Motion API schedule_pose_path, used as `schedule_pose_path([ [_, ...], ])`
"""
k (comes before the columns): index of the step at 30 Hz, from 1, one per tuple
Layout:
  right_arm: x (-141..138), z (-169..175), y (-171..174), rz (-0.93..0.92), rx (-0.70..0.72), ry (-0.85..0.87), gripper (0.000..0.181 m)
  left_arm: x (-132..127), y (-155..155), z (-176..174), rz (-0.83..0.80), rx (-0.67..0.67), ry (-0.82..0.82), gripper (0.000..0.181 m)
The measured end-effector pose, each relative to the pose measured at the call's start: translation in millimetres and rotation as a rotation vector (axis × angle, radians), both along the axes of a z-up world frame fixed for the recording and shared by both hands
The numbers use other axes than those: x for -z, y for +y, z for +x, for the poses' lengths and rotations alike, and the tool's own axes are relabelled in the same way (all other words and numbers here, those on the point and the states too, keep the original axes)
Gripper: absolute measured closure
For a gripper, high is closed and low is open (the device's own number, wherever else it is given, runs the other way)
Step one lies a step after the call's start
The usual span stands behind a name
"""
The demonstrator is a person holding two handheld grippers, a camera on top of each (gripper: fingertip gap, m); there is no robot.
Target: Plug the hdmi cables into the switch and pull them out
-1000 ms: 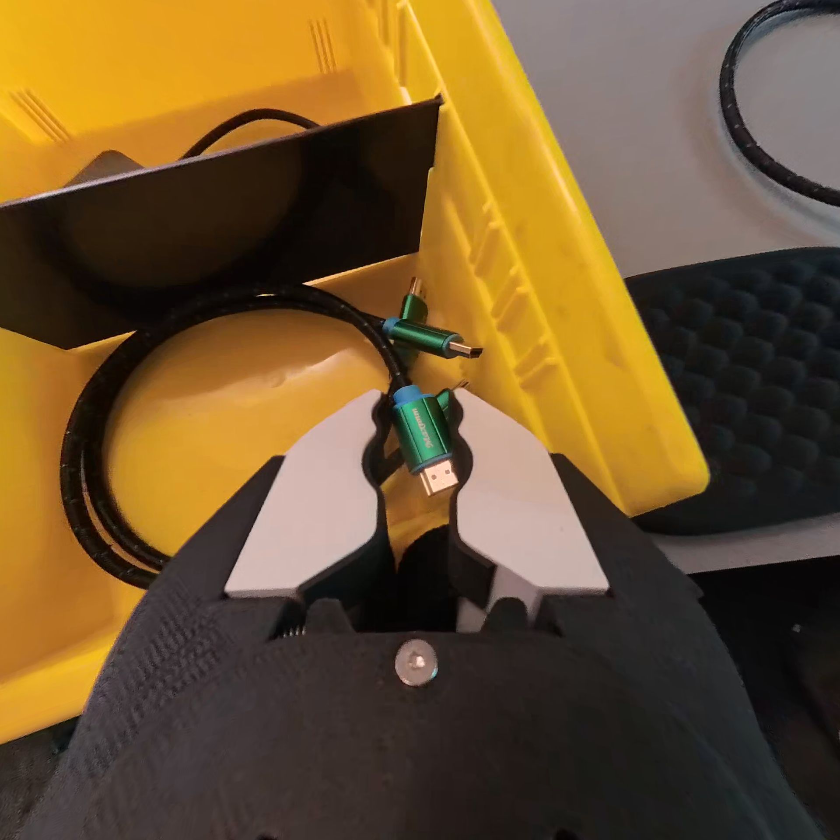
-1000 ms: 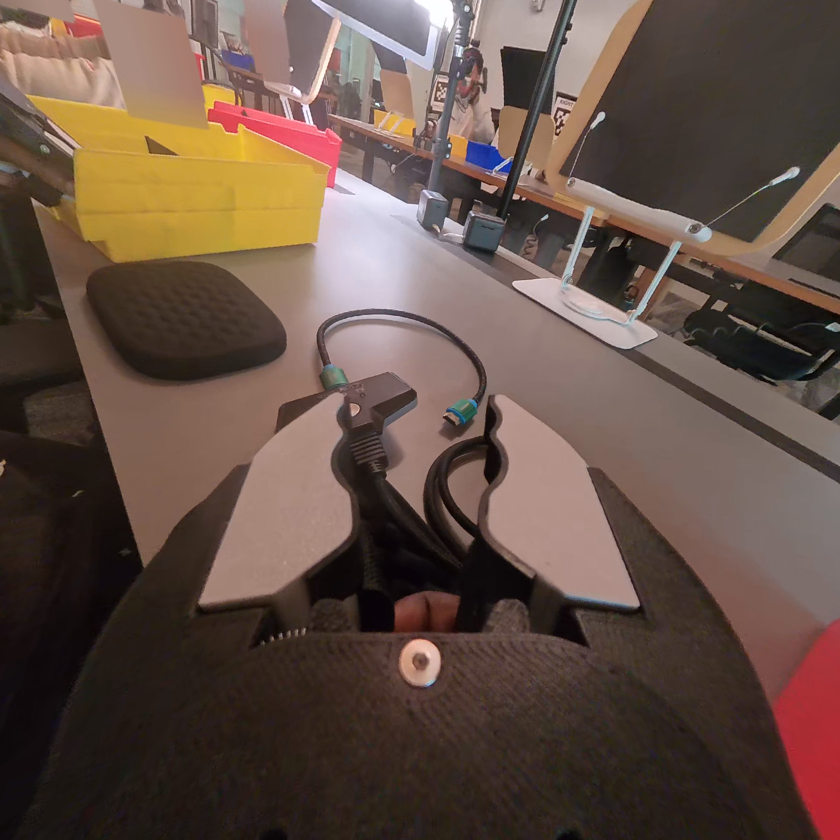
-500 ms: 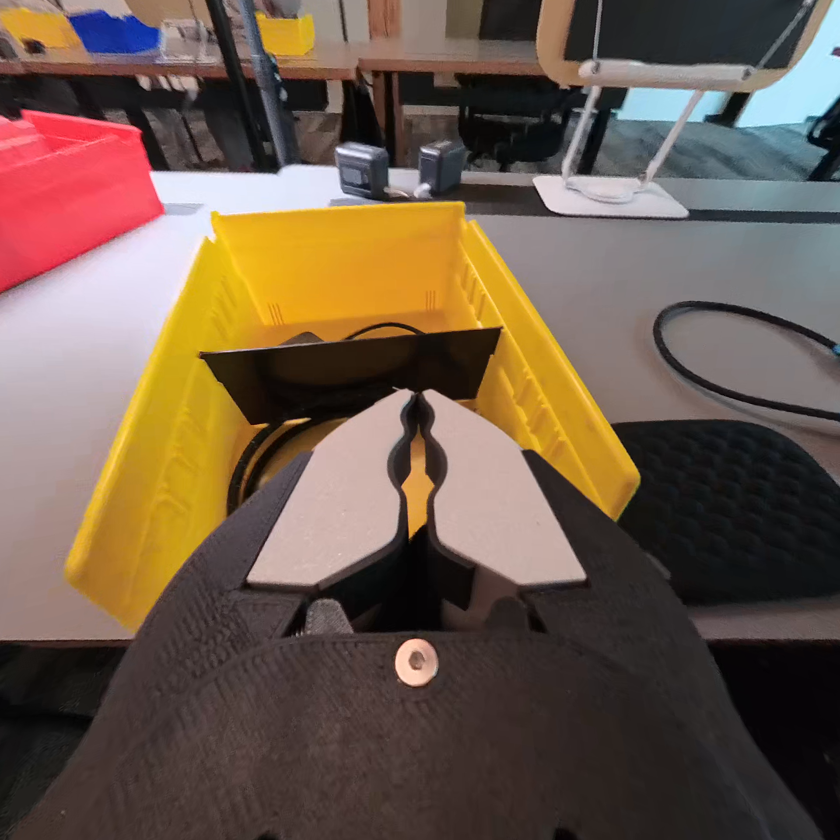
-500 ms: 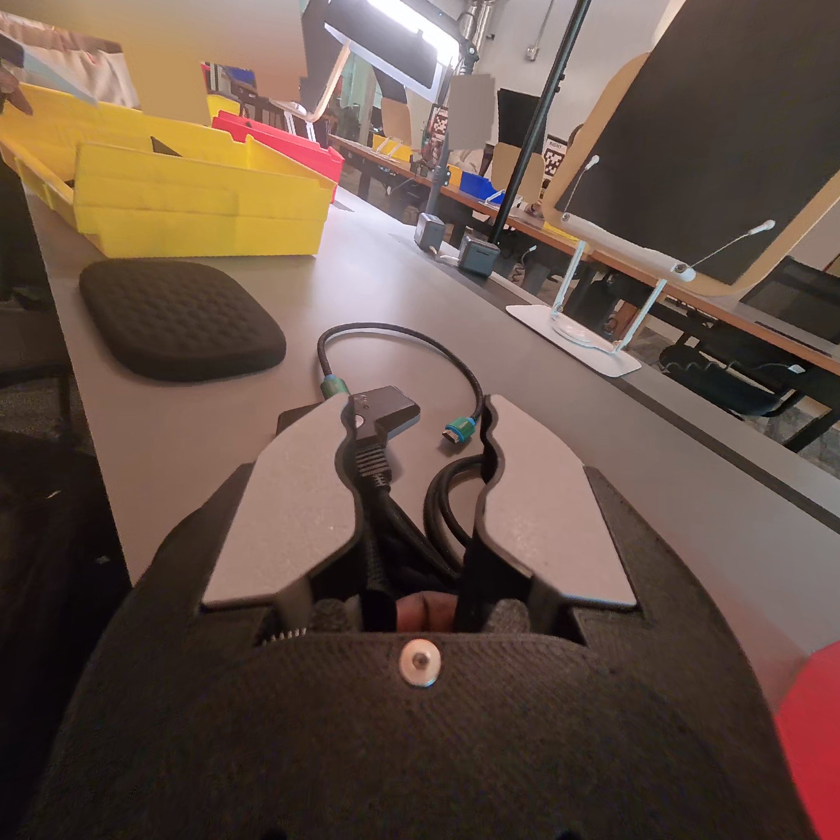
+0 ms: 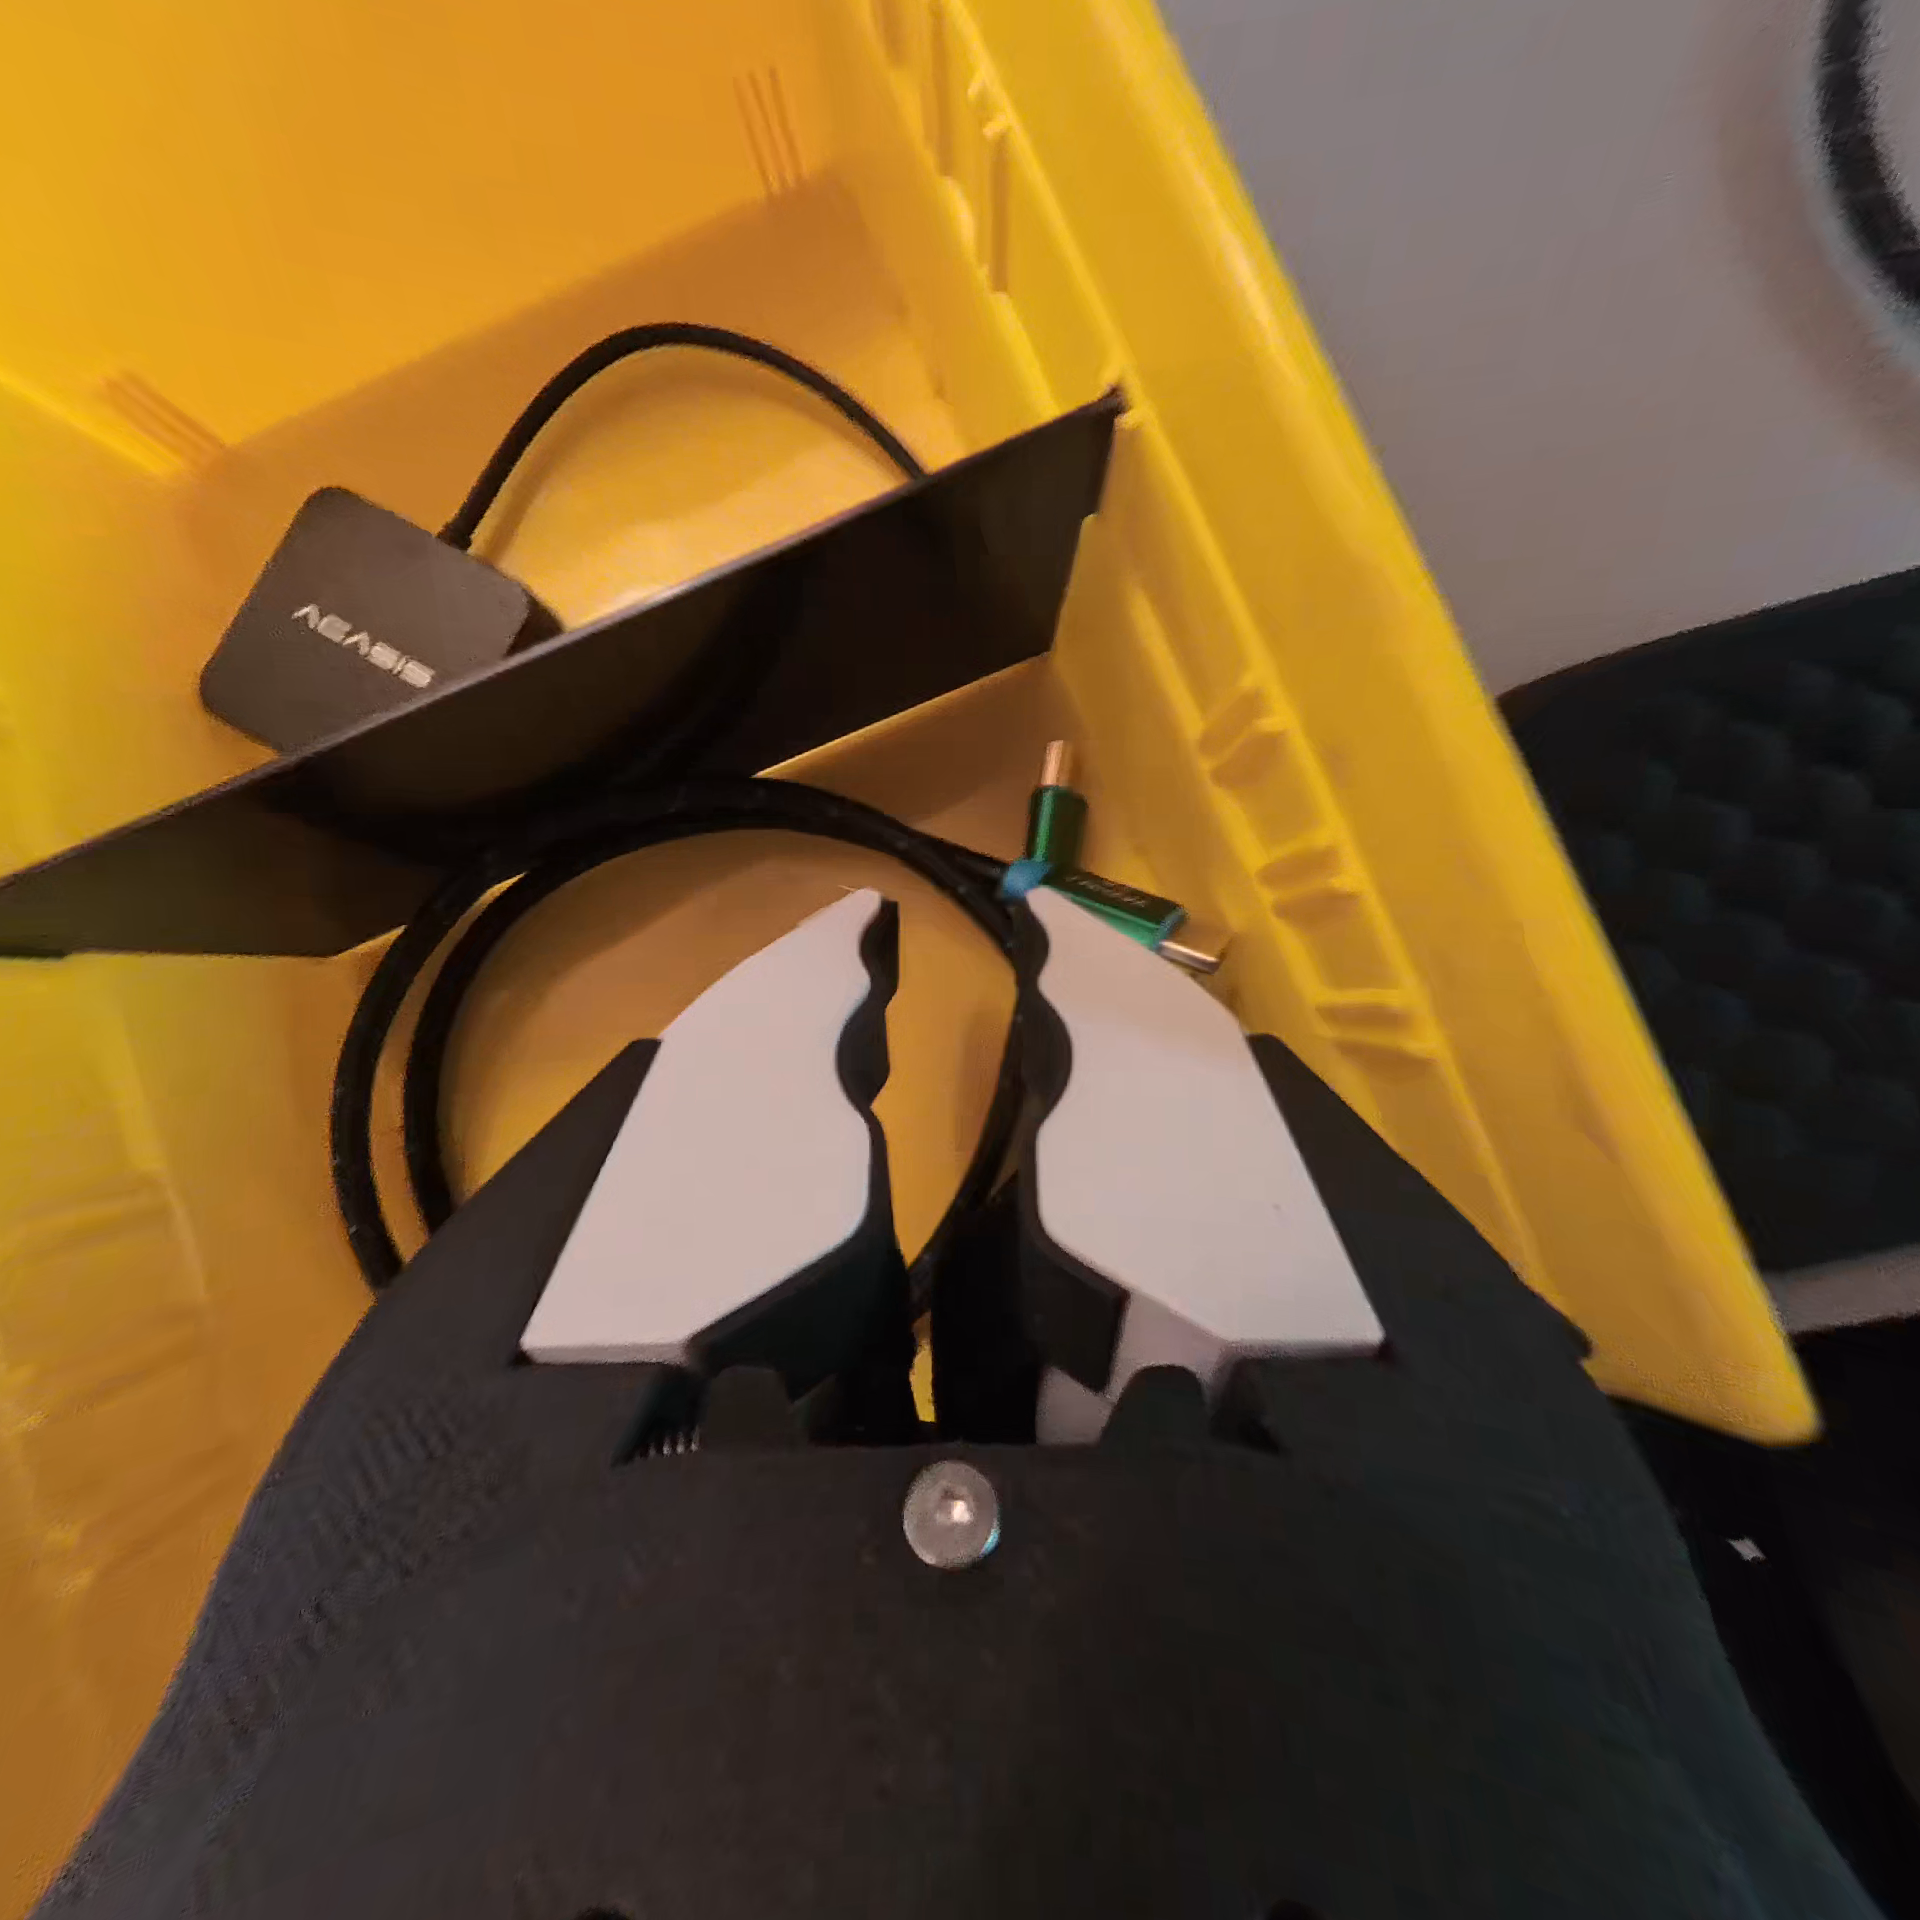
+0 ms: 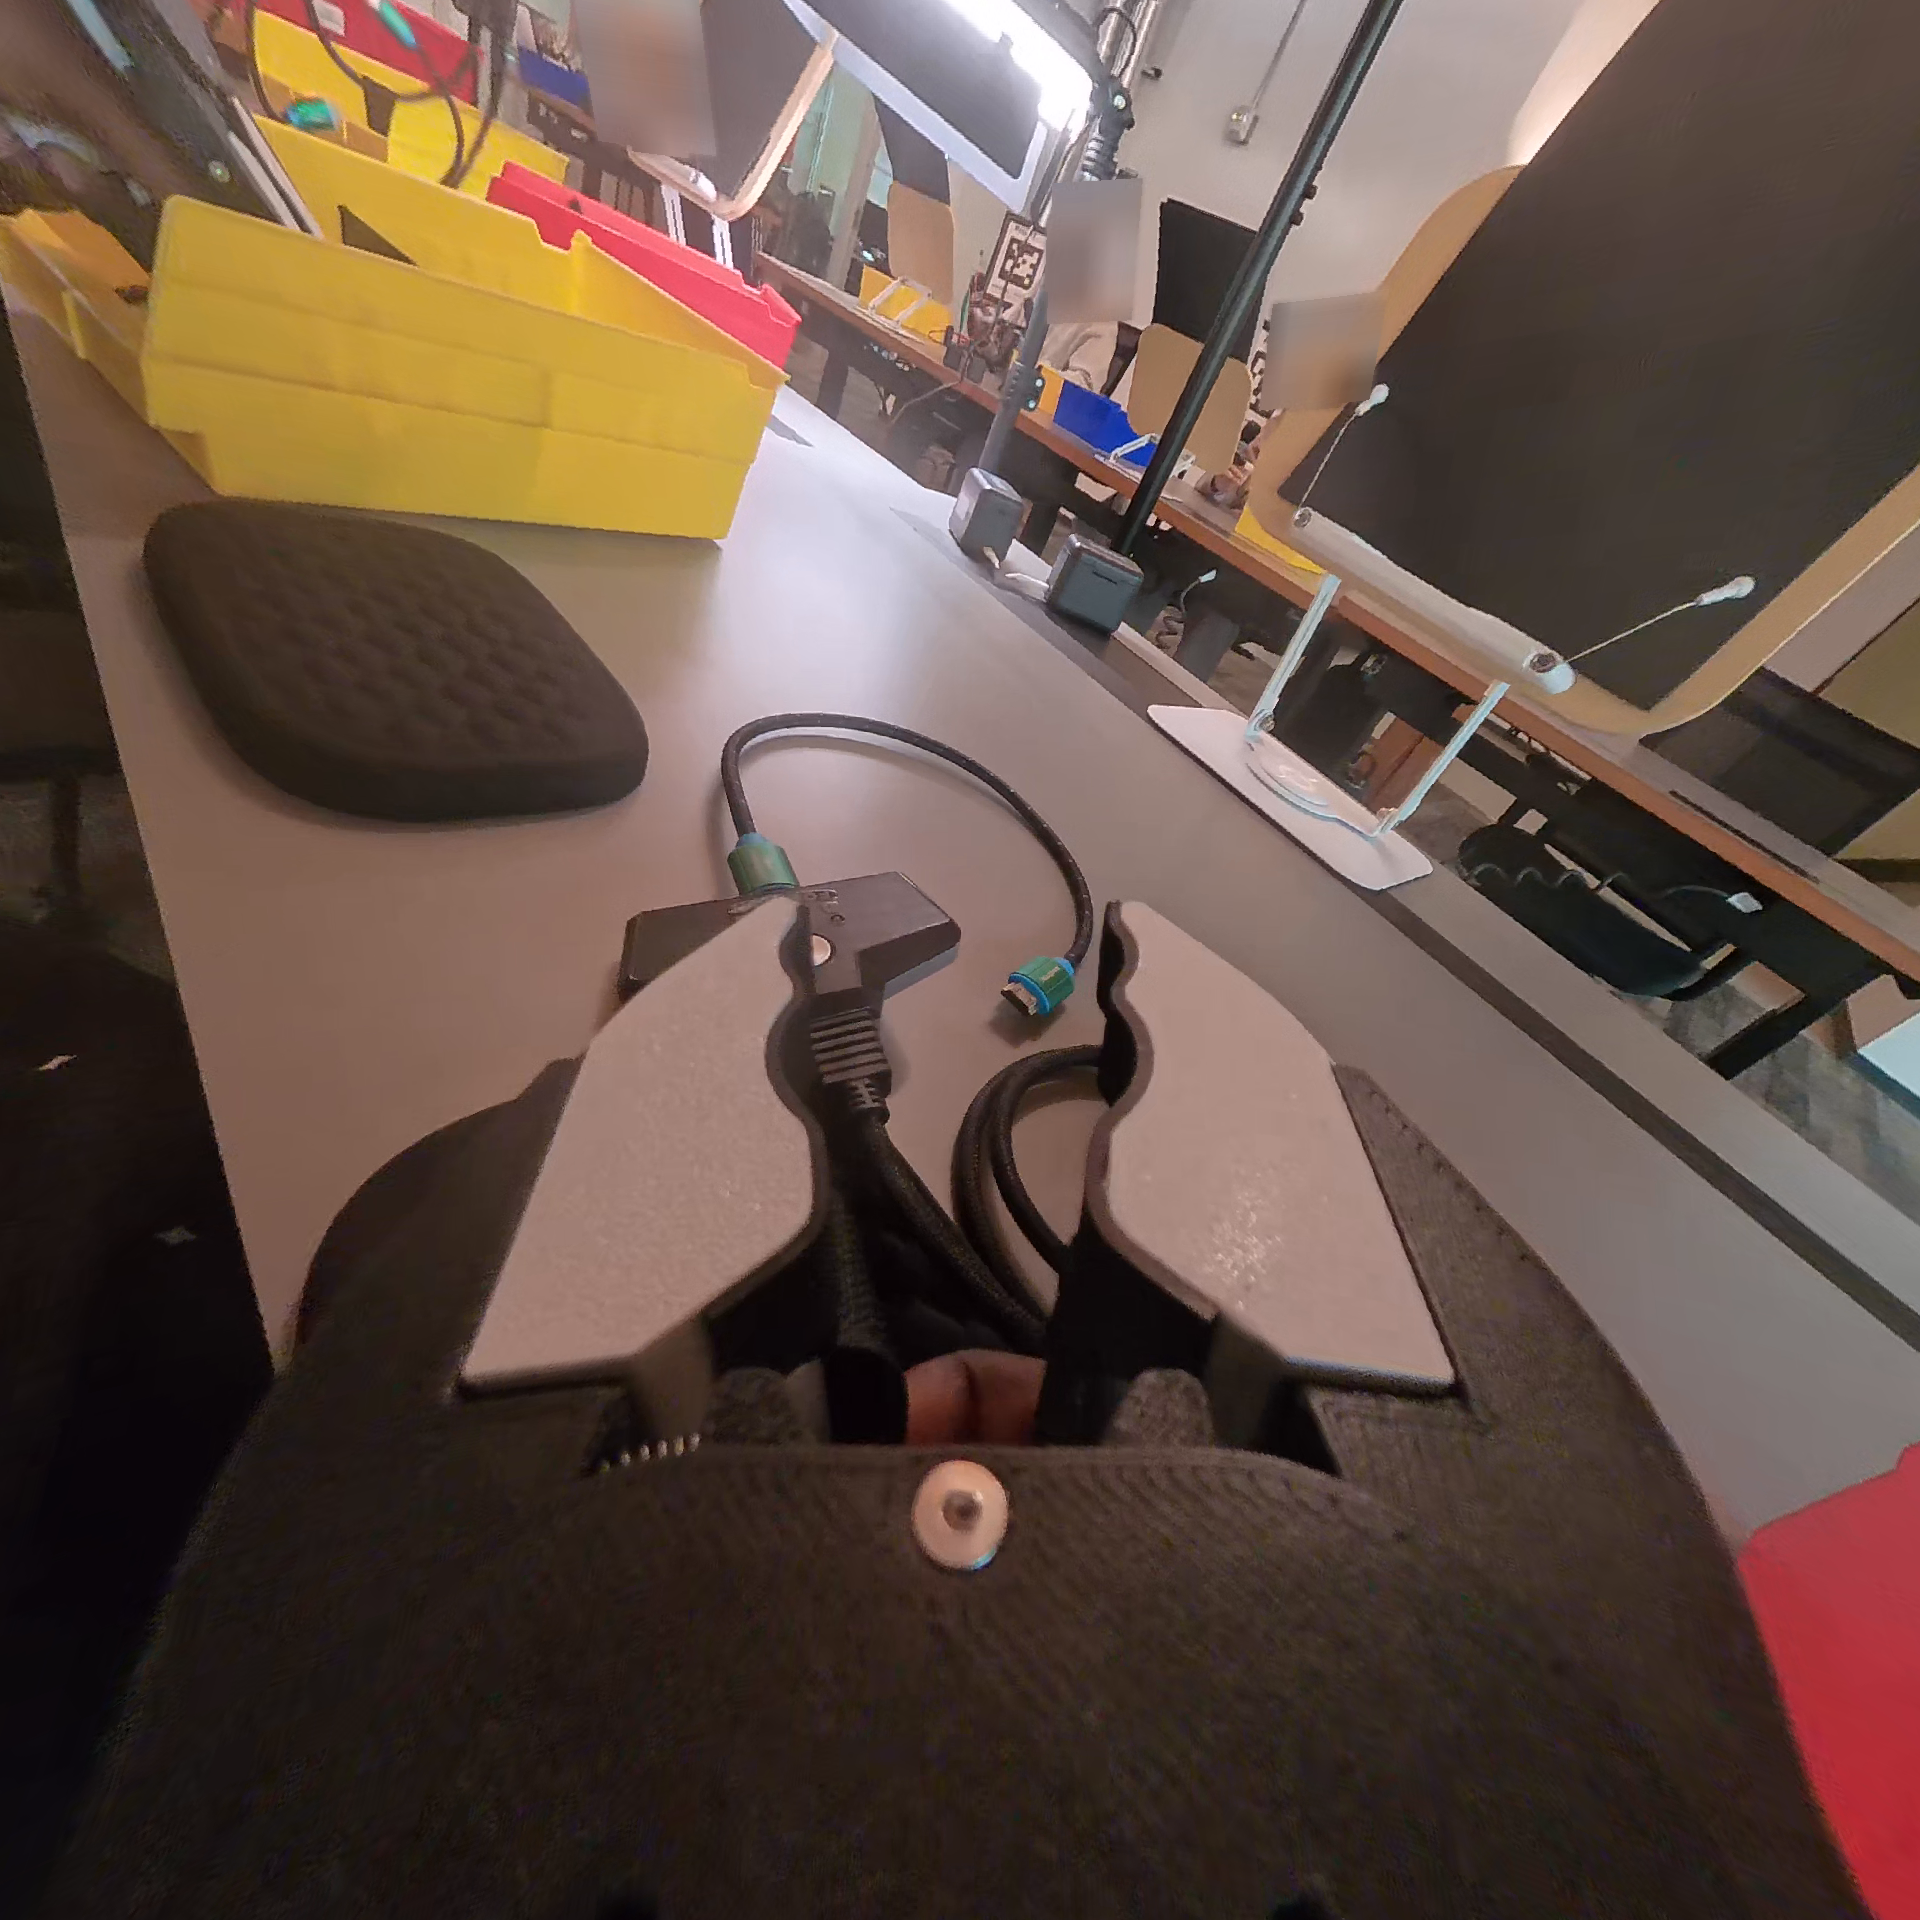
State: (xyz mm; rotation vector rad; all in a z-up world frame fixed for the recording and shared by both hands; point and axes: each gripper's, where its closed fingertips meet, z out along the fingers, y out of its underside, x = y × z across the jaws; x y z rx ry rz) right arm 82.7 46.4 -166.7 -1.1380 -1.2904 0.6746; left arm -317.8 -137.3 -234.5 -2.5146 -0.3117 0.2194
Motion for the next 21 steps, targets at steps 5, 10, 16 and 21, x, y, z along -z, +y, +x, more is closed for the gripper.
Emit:
schedule_pose_path([
  [5,-3,4,2,0.029,0.009,0.009,0.128,6,-4,1,-0.021,0.002,-0.048,0.162],
  [10,-2,5,5,0.022,0.019,0.019,0.129,16,-6,17,-0.059,0.099,-0.14,0.159],
  [16,-2,2,2,0.062,0.019,-0.001,0.129,28,-5,15,-0.128,0.109,-0.139,0.165],
  [21,-1,4,5,0.064,0.025,-0.001,0.128,-7,-11,11,0.061,0.053,-0.086,0.17],
])
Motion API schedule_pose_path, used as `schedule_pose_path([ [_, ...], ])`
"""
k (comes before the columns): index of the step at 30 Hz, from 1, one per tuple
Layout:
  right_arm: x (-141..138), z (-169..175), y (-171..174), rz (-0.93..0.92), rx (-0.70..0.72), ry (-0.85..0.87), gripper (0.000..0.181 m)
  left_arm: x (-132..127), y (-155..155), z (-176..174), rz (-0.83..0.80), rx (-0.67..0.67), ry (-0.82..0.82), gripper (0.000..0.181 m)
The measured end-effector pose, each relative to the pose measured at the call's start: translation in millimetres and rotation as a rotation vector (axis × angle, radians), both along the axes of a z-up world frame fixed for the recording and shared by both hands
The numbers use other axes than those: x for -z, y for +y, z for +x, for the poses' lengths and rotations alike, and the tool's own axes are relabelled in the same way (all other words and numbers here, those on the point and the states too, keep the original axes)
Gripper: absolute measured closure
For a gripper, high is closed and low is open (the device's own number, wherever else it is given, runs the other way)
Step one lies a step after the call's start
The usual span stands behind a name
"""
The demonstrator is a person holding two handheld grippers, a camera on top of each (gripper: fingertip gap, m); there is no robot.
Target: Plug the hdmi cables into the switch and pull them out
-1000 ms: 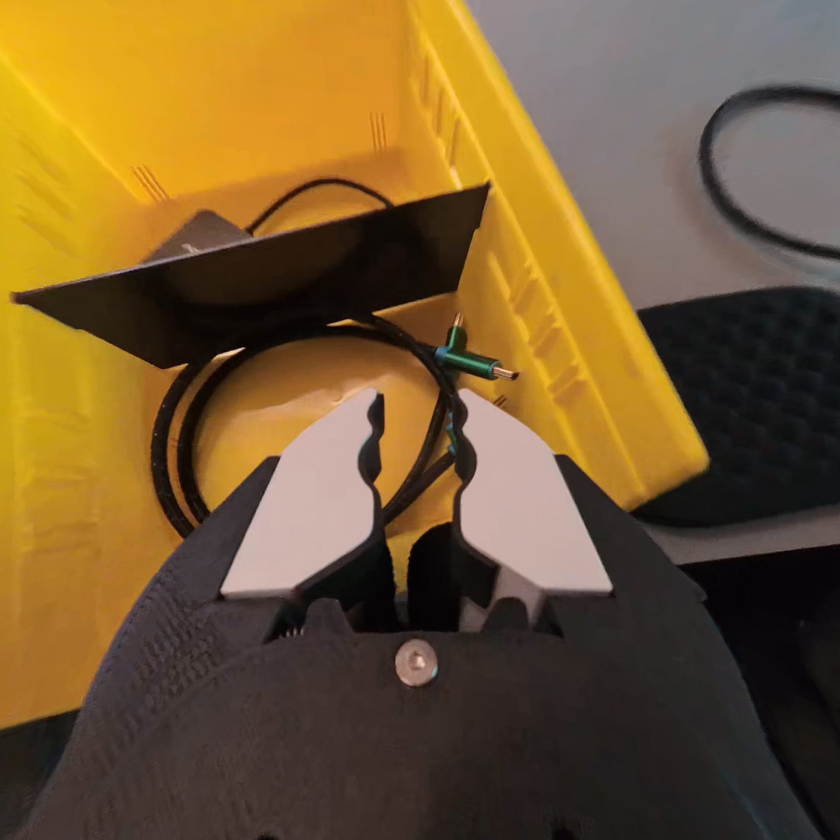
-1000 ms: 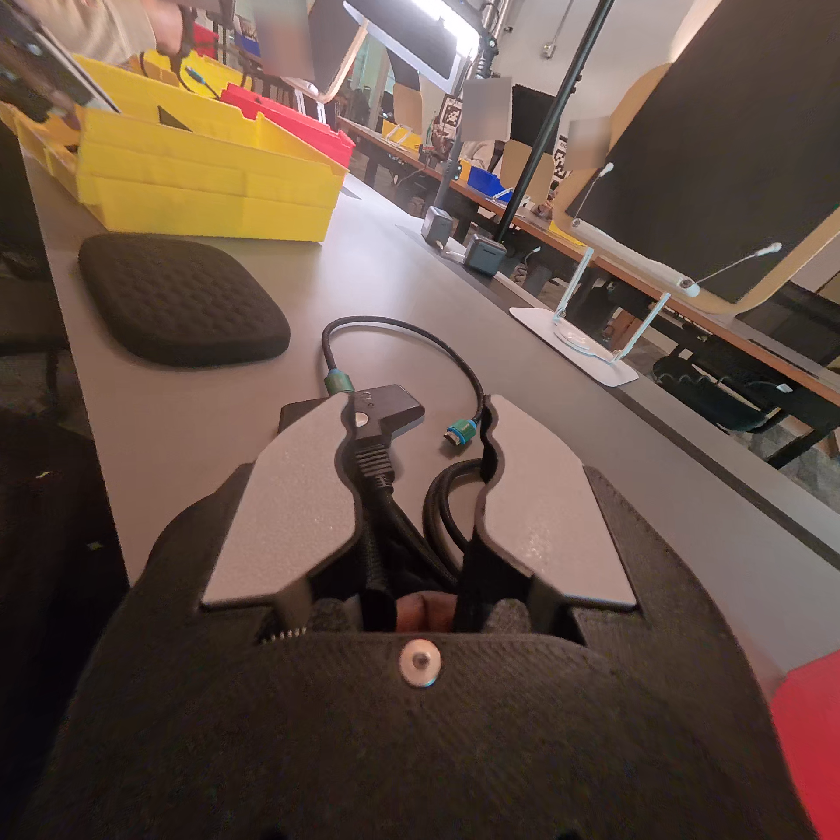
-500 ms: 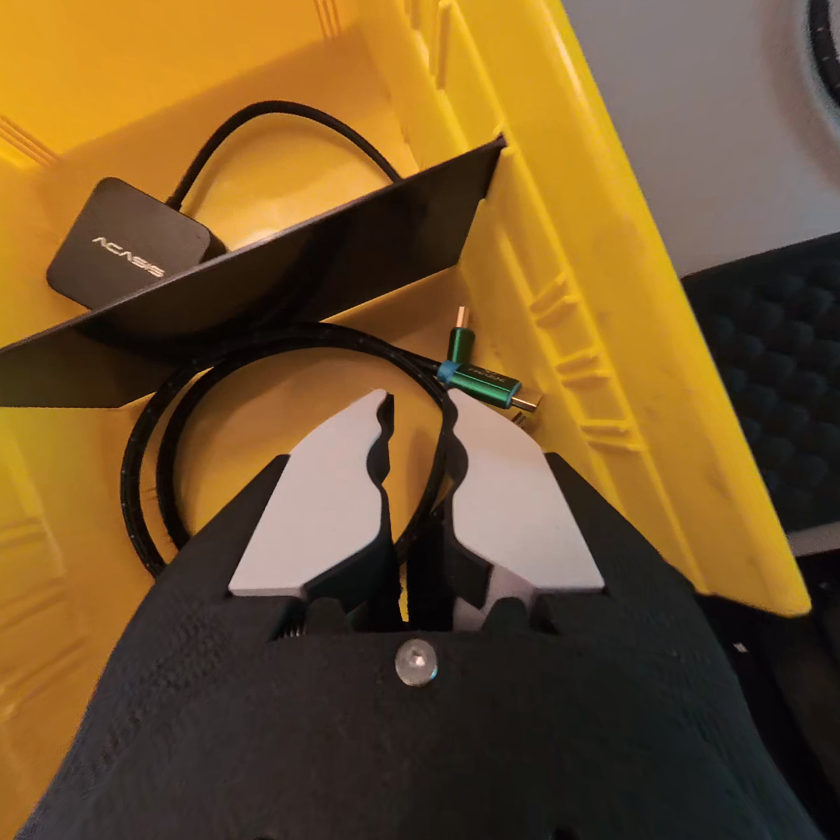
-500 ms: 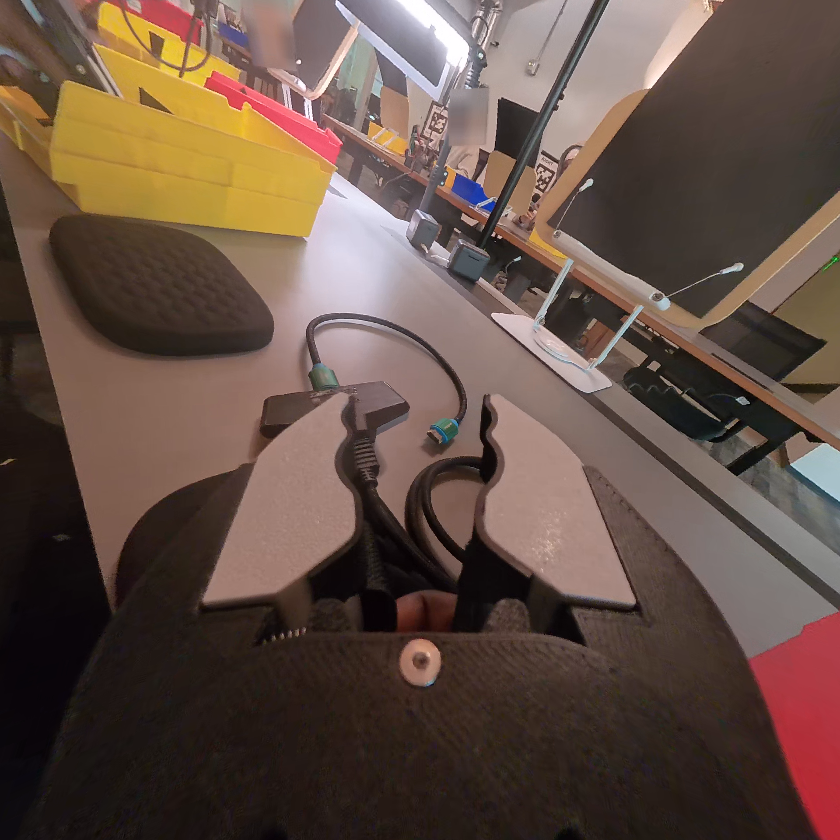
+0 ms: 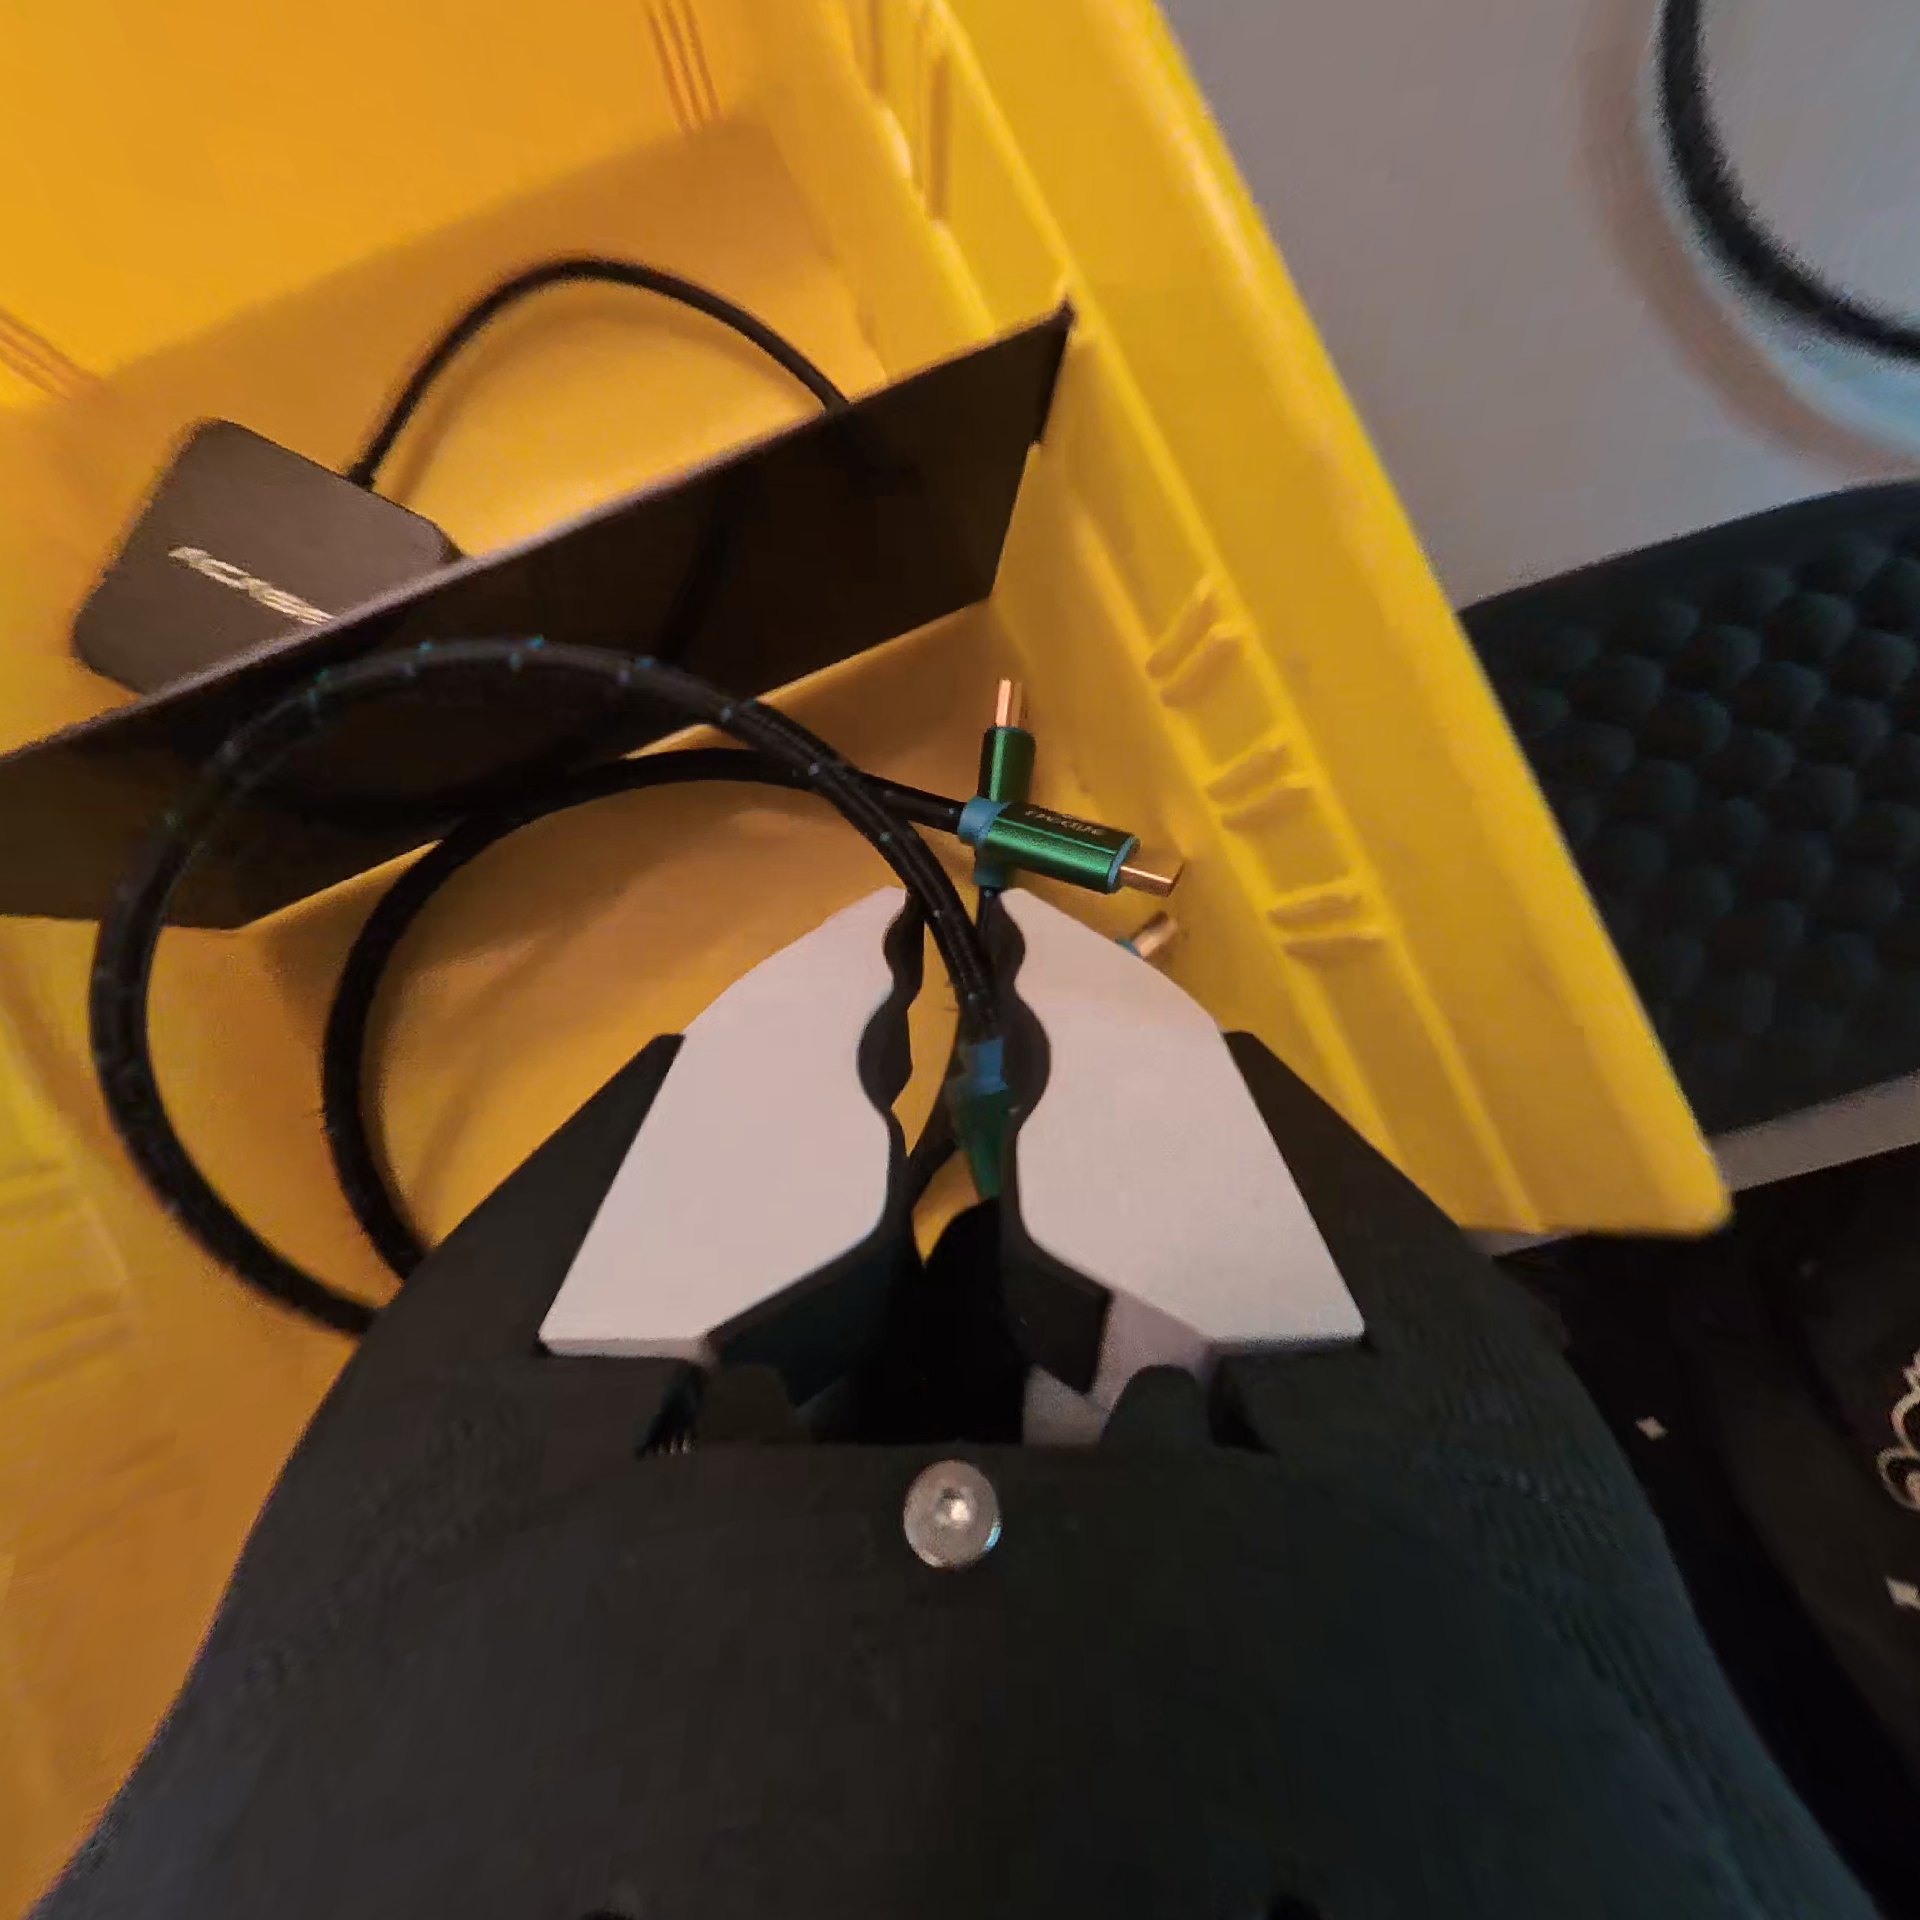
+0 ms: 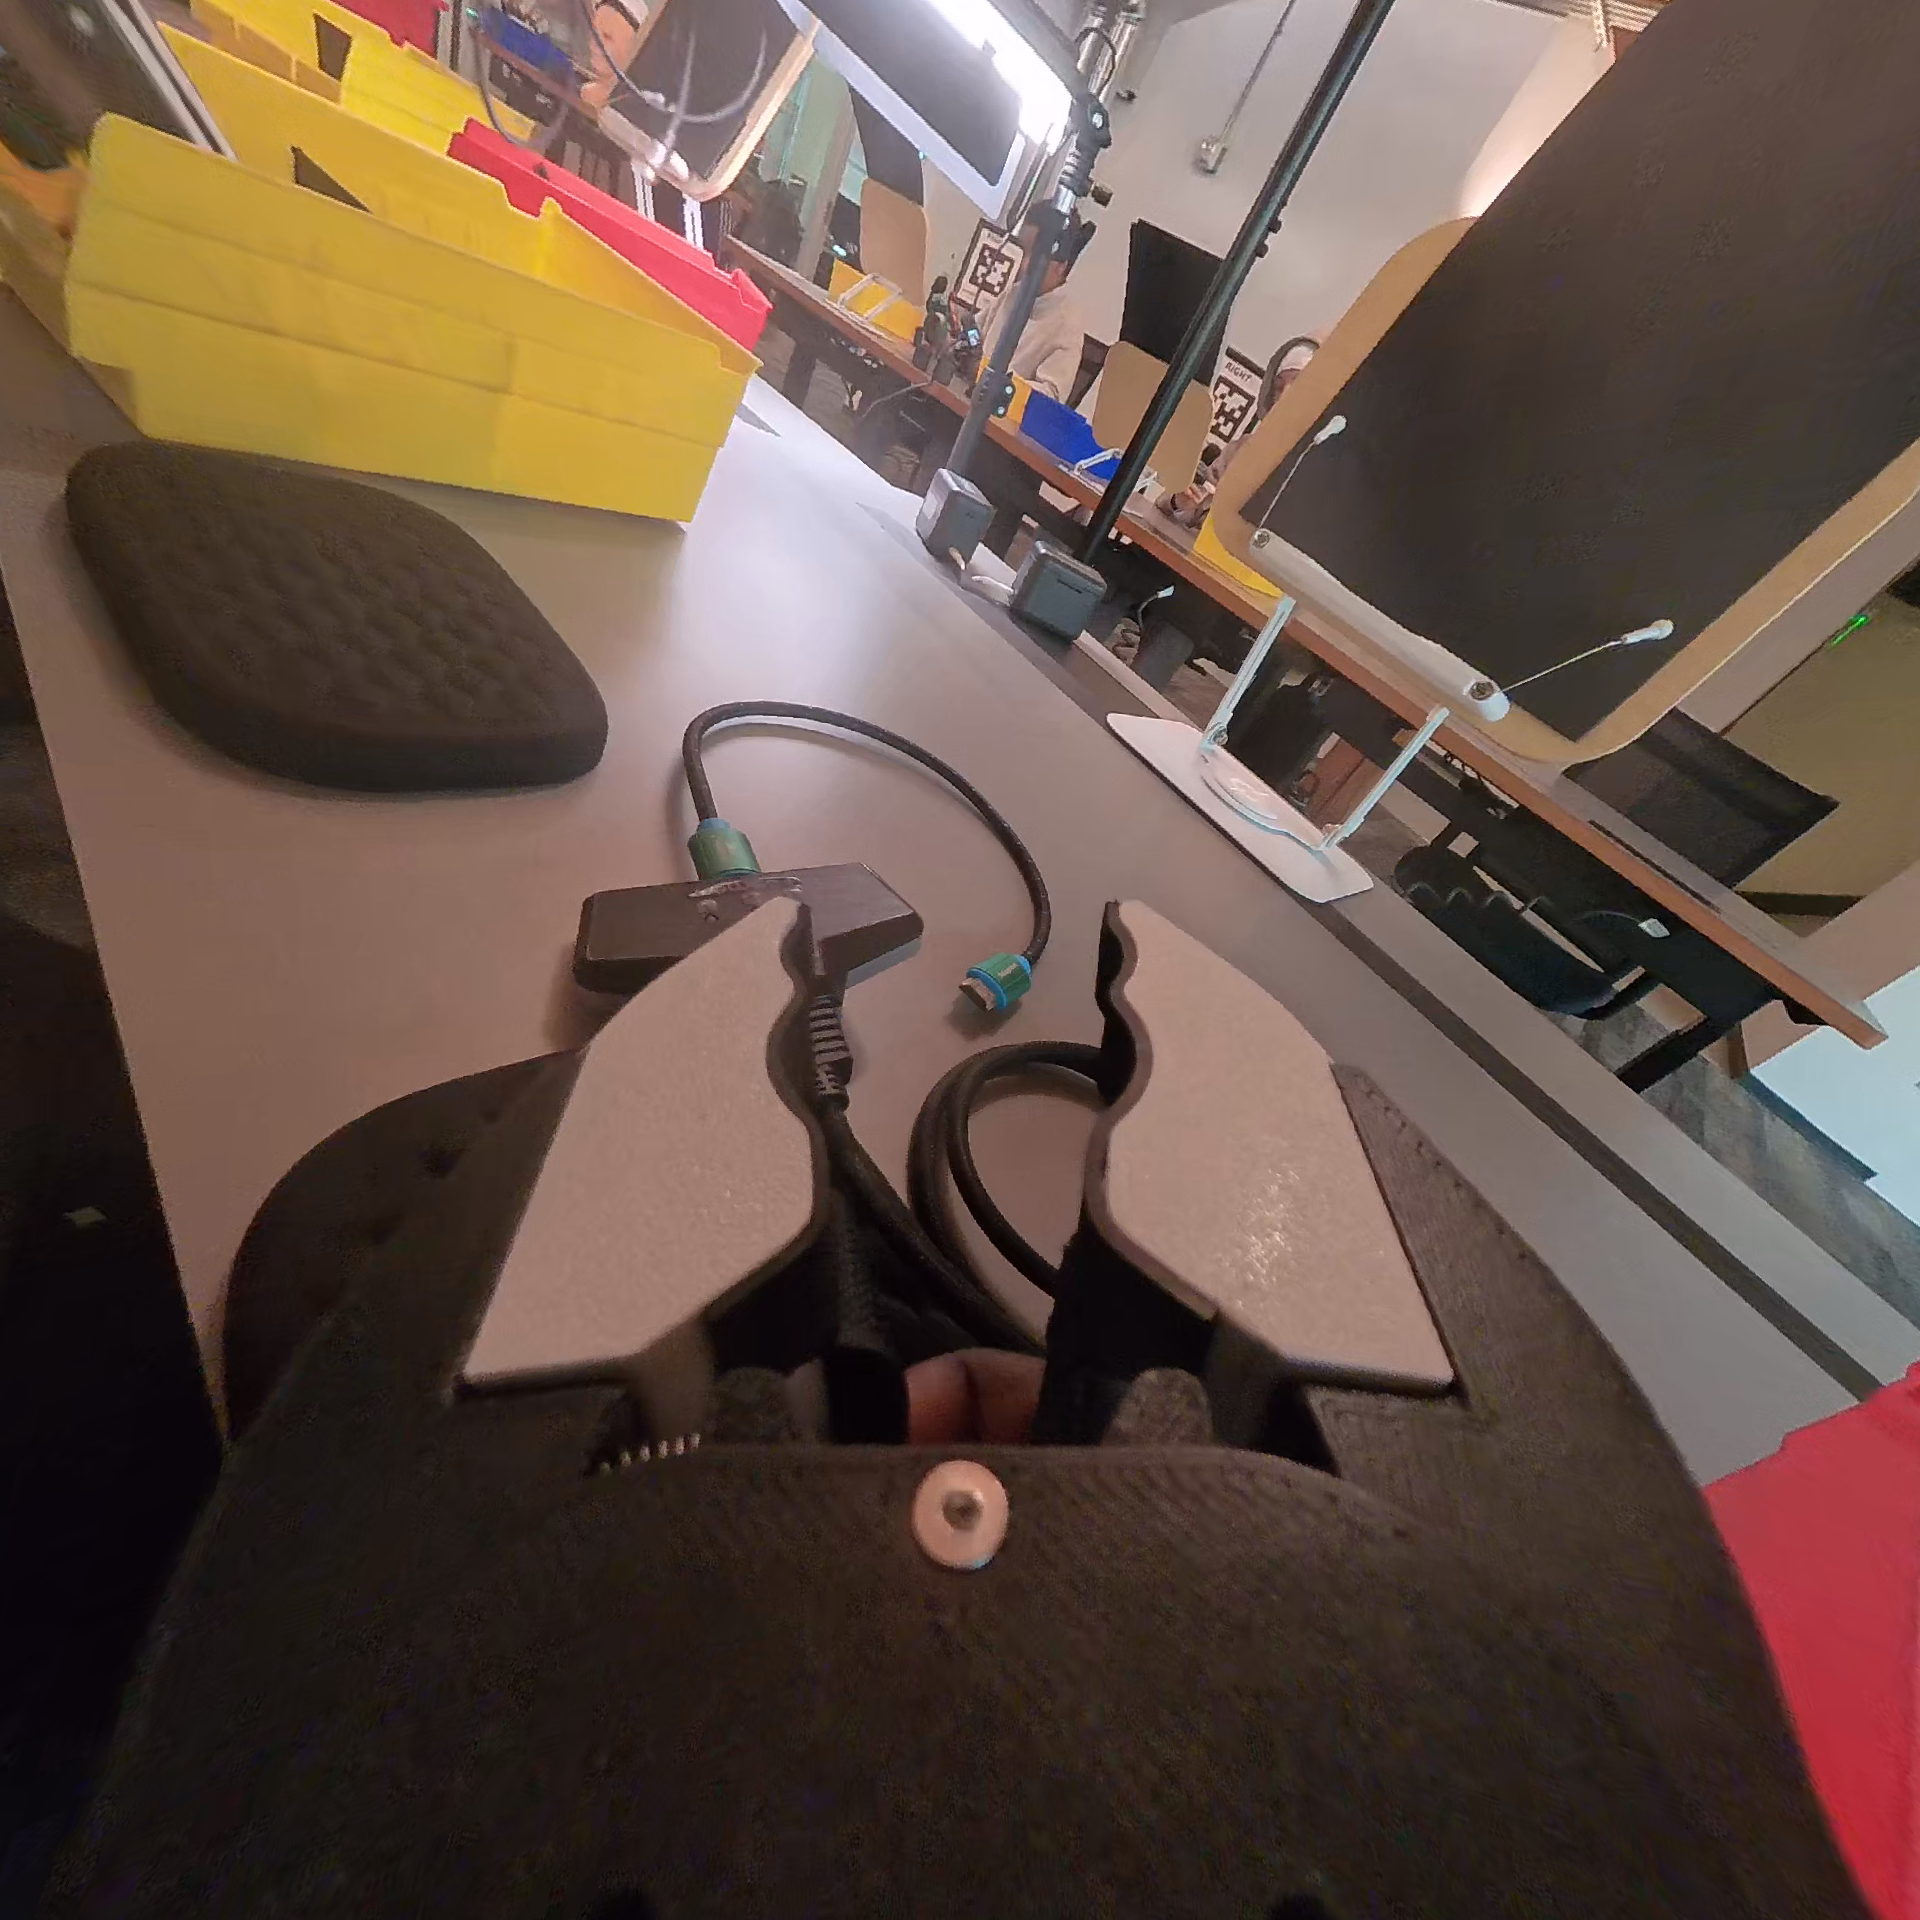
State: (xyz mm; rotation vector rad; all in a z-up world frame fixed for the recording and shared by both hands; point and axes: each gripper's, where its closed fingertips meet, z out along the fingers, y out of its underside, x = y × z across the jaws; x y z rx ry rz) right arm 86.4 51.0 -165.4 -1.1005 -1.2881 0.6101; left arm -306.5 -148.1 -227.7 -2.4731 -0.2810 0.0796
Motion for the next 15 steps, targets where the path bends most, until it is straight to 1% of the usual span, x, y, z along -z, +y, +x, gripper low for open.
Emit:
schedule_pose_path([
  [2,1,0,0,0.005,0.0,0.003,0.129,-23,-5,-5,0.1,-0.038,0.047,0.172],
  [5,0,-2,-3,0.023,-0.007,0.003,0.129,-66,-13,-8,0.285,-0.069,0.139,0.173],
  [7,0,-4,-5,0.037,-0.01,0.0,0.129,-94,-17,-6,0.42,-0.085,0.194,0.174],
  [10,-1,-6,-9,0.044,-0.025,0.008,0.129,-134,-24,-1,0.614,-0.105,0.321,0.174],
  [13,-3,-8,-13,0.042,-0.035,0.019,0.129,-177,-28,18,0.866,-0.078,0.434,0.175],
  [15,-6,-12,-19,0.024,-0.06,0.045,0.129,-205,-28,44,1.104,-0.004,0.412,0.175],
])
